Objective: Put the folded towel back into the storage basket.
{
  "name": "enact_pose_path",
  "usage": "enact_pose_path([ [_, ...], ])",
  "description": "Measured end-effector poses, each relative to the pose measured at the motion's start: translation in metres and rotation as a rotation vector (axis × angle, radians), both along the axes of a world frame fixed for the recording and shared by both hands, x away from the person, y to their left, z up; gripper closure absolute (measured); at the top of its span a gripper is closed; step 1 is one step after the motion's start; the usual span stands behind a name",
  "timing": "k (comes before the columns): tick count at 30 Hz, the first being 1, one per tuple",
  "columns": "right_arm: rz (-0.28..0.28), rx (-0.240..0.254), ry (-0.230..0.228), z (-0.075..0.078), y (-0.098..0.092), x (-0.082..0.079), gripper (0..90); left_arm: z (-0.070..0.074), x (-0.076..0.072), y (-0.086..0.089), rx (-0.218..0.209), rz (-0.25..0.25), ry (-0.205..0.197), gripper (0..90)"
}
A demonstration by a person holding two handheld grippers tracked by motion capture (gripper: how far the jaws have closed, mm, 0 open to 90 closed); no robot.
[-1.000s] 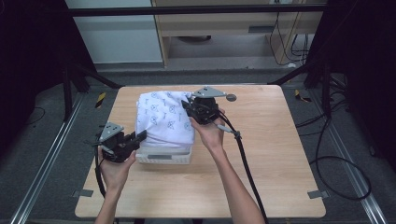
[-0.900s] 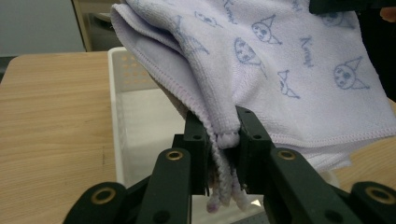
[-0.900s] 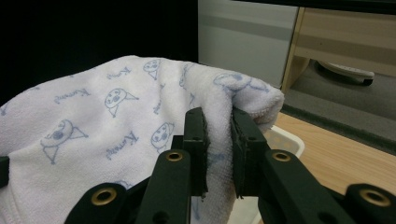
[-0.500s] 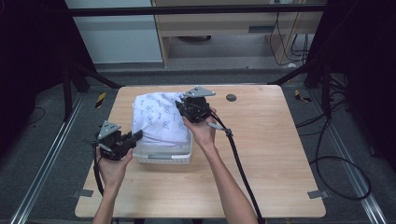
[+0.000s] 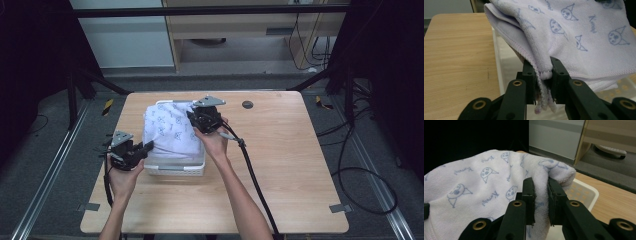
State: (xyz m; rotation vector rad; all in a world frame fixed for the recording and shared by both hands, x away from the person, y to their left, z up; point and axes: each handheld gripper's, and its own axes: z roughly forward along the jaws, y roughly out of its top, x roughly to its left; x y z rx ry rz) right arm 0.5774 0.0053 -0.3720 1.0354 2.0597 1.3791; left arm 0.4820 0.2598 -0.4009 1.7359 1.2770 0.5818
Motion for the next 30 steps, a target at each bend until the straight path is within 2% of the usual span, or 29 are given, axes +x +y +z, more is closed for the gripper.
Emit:
enact_pose_path([
  [23,-0.022,-0.062,0.052,-0.028,0.003,0.009,77.9,-0.023,0.016,-0.008,0.066,-0.008,0.065,75.5],
  [27,-0.025,-0.056,0.060,-0.032,0.002,0.010,77.8,-0.026,0.017,-0.008,0.068,-0.005,0.070,75.5],
  [28,-0.027,-0.059,0.062,-0.034,0.002,0.011,77.8,-0.027,0.018,-0.008,0.057,-0.011,0.077,75.5],
  [30,-0.030,-0.076,0.076,-0.035,0.003,0.014,77.8,-0.030,0.020,-0.010,0.075,-0.013,0.084,75.5],
])
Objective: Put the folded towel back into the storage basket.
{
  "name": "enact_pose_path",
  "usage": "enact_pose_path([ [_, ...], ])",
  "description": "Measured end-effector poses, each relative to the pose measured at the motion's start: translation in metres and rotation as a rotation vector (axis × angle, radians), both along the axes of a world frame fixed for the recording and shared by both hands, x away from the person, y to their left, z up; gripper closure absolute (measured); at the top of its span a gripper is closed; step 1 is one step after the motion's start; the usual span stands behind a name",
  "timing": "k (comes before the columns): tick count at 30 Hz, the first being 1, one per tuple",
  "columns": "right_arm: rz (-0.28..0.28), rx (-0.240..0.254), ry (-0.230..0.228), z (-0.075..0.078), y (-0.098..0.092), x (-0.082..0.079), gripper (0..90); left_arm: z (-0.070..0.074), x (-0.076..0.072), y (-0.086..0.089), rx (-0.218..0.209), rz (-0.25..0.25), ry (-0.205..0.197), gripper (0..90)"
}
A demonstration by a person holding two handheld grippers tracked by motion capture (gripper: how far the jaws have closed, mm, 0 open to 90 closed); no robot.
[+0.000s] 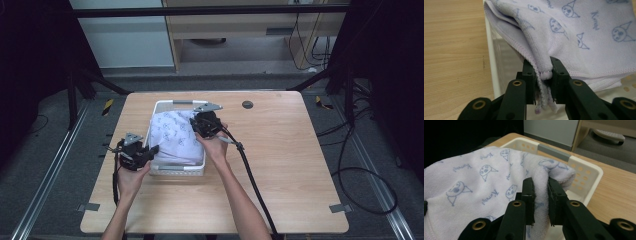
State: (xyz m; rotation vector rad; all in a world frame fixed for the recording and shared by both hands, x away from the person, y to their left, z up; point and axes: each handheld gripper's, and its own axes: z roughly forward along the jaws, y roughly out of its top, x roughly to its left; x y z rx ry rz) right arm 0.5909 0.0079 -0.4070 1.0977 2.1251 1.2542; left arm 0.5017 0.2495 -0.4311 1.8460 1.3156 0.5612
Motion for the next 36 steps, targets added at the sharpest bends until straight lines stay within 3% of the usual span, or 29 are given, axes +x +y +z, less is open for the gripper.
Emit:
enact_pose_path([
  [6,-0.003,-0.014,-0.007,-0.007,0.000,-0.006,77.8,-0.001,-0.001,-0.001,0.025,0.003,0.003,75.4],
  [12,-0.008,-0.028,0.019,-0.020,-0.001,-0.002,77.8,-0.006,0.002,-0.004,0.046,-0.004,0.024,75.2],
  [22,-0.006,-0.042,0.036,-0.026,0.001,0.002,76.2,-0.010,0.005,-0.005,0.057,0.004,0.044,74.5],
  [28,0.009,-0.073,0.065,-0.031,0.001,0.003,67.6,-0.009,0.004,-0.005,0.060,0.022,0.033,69.1],
  [30,0.006,-0.080,0.047,-0.030,0.000,0.002,63.7,-0.008,0.003,-0.003,0.060,0.032,0.028,68.1],
  [36,-0.005,-0.054,0.010,-0.018,-0.009,-0.003,52.3,0.003,-0.004,0.004,0.004,0.045,-0.007,65.4],
])
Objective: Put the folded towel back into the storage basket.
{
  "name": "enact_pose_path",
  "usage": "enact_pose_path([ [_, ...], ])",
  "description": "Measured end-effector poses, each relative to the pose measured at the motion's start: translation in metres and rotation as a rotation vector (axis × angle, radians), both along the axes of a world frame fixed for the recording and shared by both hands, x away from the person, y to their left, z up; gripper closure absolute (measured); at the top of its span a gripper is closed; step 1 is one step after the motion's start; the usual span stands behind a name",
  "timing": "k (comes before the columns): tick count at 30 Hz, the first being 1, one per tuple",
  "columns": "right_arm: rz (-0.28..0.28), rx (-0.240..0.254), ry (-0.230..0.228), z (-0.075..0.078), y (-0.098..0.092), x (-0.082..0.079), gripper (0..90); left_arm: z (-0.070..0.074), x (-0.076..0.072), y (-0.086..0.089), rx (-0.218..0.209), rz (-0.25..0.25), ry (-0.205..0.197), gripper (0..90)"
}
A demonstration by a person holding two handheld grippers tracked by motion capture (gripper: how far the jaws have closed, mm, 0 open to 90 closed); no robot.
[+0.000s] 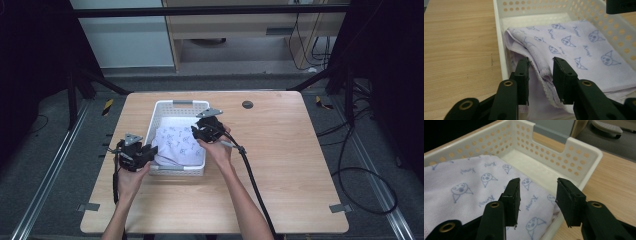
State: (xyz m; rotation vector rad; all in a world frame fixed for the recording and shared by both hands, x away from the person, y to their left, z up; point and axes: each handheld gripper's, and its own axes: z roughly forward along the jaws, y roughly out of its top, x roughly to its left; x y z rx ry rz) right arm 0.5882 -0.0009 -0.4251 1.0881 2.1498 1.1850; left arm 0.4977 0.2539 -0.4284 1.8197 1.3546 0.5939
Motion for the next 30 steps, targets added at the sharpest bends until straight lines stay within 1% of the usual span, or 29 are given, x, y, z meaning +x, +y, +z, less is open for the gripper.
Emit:
enact_pose_path([
  [1,-0.002,0.007,-0.003,0.002,-0.002,-0.001,50.5,0.002,-0.001,0.000,0.000,-0.003,-0.004,65.2],
  [2,-0.003,0.020,-0.006,0.004,-0.004,-0.003,49.3,0.003,-0.003,0.000,0.001,0.000,-0.022,64.7],
  [3,-0.001,0.036,-0.007,0.006,-0.008,-0.004,48.2,0.005,-0.004,0.000,0.004,-0.001,-0.030,63.9],
  [4,-0.002,0.046,-0.007,0.007,-0.010,-0.006,47.2,0.007,-0.005,0.000,-0.004,-0.002,-0.039,63.8],
  [5,-0.002,0.060,-0.016,0.011,-0.017,-0.010,44.8,0.013,-0.009,0.001,-0.004,0.000,-0.060,62.4],
  [6,-0.002,0.060,-0.016,0.011,-0.017,-0.010,44.8,0.013,-0.009,0.001,-0.004,0.000,-0.060,62.4],
  [7,-0.004,0.063,-0.015,0.012,-0.020,-0.012,43.7,0.016,-0.011,0.002,-0.011,0.000,-0.069,62.4],
  [11,-0.009,0.078,-0.024,0.016,-0.037,-0.020,38.4,0.022,-0.017,0.005,-0.028,0.003,-0.087,60.7],
  [13,-0.016,0.088,-0.030,0.019,-0.049,-0.025,35.7,0.024,-0.019,0.006,-0.033,0.001,-0.098,60.0],
  [17,-0.031,0.099,-0.046,0.021,-0.070,-0.034,30.7,0.025,-0.022,0.006,-0.031,-0.027,-0.100,56.7],
  [18,-0.040,0.116,-0.044,0.022,-0.083,-0.041,29.4,0.025,-0.023,0.006,-0.026,-0.032,-0.107,54.6],
  [19,-0.040,0.116,-0.044,0.022,-0.083,-0.041,29.4,0.025,-0.024,0.006,-0.026,-0.034,-0.107,54.6],
  [20,-0.042,0.122,-0.044,0.022,-0.087,-0.043,29.1,0.024,-0.024,0.006,-0.027,-0.037,-0.109,53.8],
  [21,-0.047,0.123,-0.046,0.022,-0.100,-0.050,28.6,0.024,-0.025,0.006,-0.023,-0.041,-0.110,51.3],
  [22,-0.047,0.123,-0.046,0.022,-0.100,-0.050,28.6,0.024,-0.026,0.006,-0.022,-0.042,-0.115,51.3],
  [23,-0.050,0.123,-0.047,0.022,-0.104,-0.052,28.2,0.023,-0.027,0.006,-0.018,-0.046,-0.116,50.7],
  [24,-0.053,0.122,-0.046,0.022,-0.109,-0.055,27.8,0.023,-0.028,0.006,-0.014,-0.047,-0.118,50.8],
  [25,-0.058,0.125,-0.048,0.021,-0.120,-0.060,26.8,0.022,-0.029,0.007,-0.013,-0.047,-0.122,50.1],
  [26,-0.058,0.125,-0.048,0.021,-0.120,-0.060,26.8,0.021,-0.030,0.007,-0.014,-0.047,-0.123,50.1],
  [27,-0.063,0.133,-0.046,0.021,-0.125,-0.063,26.3,0.021,-0.031,0.008,-0.019,-0.046,-0.120,49.6],
  [28,-0.063,0.133,-0.047,0.020,-0.132,-0.066,25.5,0.020,-0.032,0.009,-0.016,-0.044,-0.126,49.1],
  [30,-0.068,0.133,-0.049,0.018,-0.142,-0.070,24.2,0.019,-0.033,0.011,-0.026,-0.042,-0.129,48.0],
])
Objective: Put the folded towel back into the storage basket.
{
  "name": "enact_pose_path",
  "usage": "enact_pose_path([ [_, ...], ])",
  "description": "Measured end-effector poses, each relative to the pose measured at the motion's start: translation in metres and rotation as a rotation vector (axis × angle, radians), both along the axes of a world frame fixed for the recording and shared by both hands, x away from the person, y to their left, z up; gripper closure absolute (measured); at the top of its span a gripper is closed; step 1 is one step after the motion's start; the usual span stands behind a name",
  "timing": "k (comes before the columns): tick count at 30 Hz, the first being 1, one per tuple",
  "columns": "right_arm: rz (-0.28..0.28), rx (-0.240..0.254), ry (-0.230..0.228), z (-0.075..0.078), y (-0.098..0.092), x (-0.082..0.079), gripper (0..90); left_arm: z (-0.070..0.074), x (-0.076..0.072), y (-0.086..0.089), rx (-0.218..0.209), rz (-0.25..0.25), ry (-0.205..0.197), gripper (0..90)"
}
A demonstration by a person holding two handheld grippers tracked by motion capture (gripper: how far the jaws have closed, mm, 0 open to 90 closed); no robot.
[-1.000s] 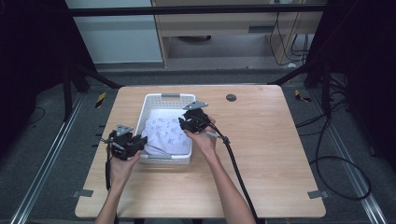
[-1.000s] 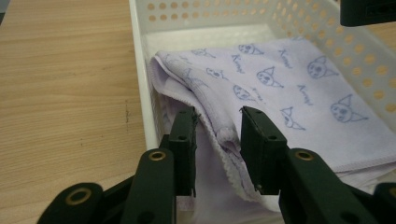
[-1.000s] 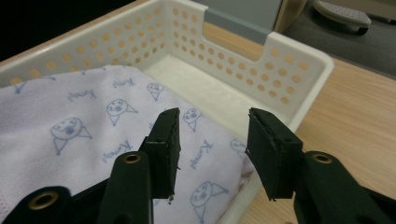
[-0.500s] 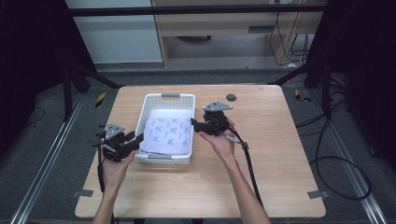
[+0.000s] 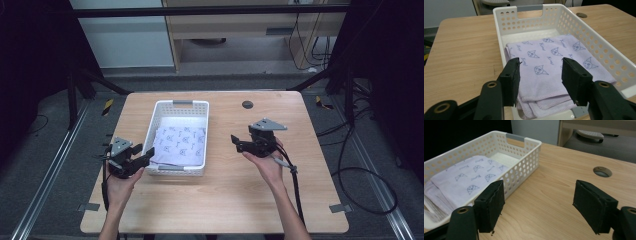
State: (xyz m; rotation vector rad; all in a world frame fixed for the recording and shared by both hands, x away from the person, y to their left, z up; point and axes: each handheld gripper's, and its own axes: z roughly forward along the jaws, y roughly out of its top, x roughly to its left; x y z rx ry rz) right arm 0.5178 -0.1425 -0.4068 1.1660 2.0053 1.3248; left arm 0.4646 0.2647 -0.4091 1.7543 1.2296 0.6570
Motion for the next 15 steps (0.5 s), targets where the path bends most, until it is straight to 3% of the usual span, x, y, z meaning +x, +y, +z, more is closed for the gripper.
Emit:
enact_pose_path([
  [7,-0.037,0.034,0.010,-0.010,-0.034,-0.015,18.0,-0.003,-0.005,0.004,-0.002,0.008,-0.001,44.9],
  [15,-0.073,0.032,0.017,-0.022,-0.067,-0.030,15.1,-0.004,-0.011,0.008,-0.005,0.017,-0.013,41.5],
])
